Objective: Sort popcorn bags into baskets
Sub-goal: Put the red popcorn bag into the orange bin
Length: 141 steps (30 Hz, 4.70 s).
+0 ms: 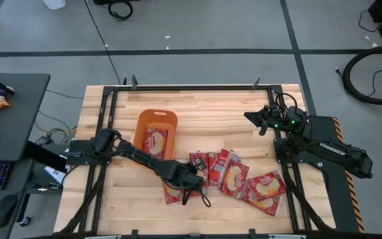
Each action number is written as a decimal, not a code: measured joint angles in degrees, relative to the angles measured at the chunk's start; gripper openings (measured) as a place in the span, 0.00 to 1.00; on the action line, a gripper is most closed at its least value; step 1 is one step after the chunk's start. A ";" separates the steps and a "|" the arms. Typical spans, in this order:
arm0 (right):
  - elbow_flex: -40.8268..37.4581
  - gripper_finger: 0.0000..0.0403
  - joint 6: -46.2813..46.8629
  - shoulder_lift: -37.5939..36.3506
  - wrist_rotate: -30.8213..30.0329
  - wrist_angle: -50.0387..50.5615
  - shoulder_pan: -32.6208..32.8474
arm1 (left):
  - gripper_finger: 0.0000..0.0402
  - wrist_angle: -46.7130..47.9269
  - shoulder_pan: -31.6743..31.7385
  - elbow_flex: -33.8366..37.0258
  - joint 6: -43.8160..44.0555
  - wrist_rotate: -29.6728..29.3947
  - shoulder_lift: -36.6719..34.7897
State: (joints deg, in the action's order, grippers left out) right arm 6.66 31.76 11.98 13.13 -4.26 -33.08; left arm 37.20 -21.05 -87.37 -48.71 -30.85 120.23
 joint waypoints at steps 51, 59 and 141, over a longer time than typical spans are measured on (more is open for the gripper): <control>0.00 0.10 0.01 0.01 0.04 -0.31 0.00 | 0.00 11.54 11.90 32.92 -12.82 -8.47 -49.76; 0.00 0.10 0.01 -0.01 0.02 -0.37 0.00 | 0.00 8.64 10.94 37.93 -17.59 -4.42 -49.70; 0.00 0.10 0.01 -0.01 0.00 -0.35 -0.01 | 0.27 -27.90 9.44 40.93 -17.60 -9.32 -49.62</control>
State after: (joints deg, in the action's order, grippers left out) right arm 6.66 31.77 11.97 13.13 -4.61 -33.09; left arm 9.30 -11.62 -46.45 -66.32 -40.16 70.61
